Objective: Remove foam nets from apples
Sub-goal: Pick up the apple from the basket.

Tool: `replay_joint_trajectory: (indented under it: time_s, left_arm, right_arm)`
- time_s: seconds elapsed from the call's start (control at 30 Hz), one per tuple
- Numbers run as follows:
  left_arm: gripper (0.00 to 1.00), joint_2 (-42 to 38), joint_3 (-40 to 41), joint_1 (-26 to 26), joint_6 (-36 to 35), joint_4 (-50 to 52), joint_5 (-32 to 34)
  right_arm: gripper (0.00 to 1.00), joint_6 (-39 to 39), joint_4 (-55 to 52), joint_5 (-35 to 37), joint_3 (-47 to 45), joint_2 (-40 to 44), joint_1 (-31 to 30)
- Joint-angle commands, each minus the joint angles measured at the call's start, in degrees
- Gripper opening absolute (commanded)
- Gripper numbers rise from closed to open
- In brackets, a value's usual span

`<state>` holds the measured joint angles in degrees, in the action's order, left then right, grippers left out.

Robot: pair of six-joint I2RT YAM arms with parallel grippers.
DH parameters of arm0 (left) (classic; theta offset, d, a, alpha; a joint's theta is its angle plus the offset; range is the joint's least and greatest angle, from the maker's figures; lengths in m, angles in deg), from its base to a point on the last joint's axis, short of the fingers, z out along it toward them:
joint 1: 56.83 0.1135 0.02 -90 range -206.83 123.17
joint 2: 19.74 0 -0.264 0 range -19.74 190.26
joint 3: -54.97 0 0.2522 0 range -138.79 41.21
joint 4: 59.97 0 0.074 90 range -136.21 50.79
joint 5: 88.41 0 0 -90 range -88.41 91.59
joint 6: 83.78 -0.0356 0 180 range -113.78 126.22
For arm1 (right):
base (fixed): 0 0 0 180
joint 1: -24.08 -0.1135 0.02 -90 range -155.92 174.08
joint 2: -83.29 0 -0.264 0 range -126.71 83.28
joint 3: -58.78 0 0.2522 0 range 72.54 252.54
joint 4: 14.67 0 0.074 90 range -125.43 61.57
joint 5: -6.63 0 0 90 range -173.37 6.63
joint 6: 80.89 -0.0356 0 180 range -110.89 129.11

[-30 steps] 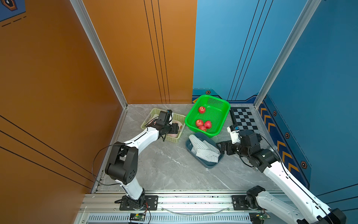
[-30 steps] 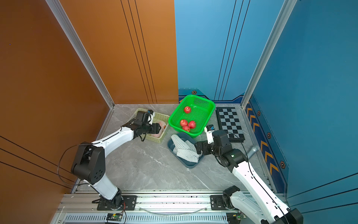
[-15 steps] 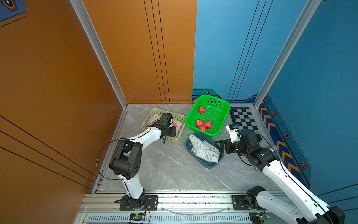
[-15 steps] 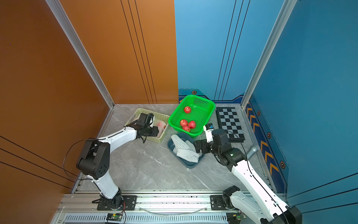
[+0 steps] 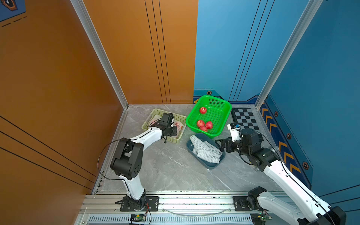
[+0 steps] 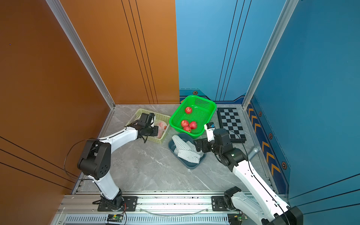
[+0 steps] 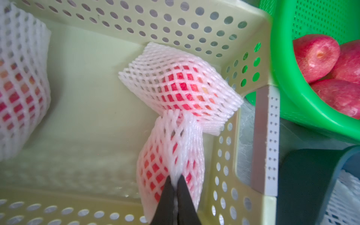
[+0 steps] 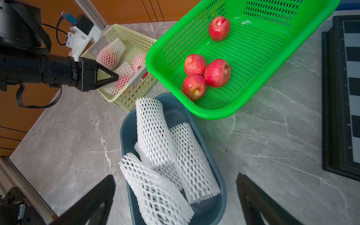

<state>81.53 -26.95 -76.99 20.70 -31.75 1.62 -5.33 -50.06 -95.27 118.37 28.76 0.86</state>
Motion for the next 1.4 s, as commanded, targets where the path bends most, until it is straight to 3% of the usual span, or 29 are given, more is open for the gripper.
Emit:
replay_joint_trajectory:
  time_s: [0.0,0.37,0.9,1.07,1.37]
  left_arm:
    - [0.02,-2.4,-0.3,0.1,-0.3,1.6,2.0]
    - [0.00,-11.0,-3.7,-0.3,-2.6,8.2,2.1]
    - [0.00,-24.8,-9.4,-4.5,-12.1,34.1,-10.0]
    - [0.00,-28.8,-5.6,-6.4,-14.3,35.3,-14.9]
    - [0.00,-30.2,2.5,-9.2,-16.7,35.2,-14.1]
  right_arm:
    - [0.98,-0.1,2.2,-1.2,1.6,-0.7,0.3]
    - [0.98,-1.2,7.7,-3.9,2.2,-4.2,0.3]
    - [0.97,-0.5,9.0,-13.3,19.1,-27.9,-0.4]
    - [0.97,1.0,8.5,-11.4,19.8,-29.3,-3.0]
    - [0.97,2.8,5.7,-8.1,21.2,-31.2,-5.9]
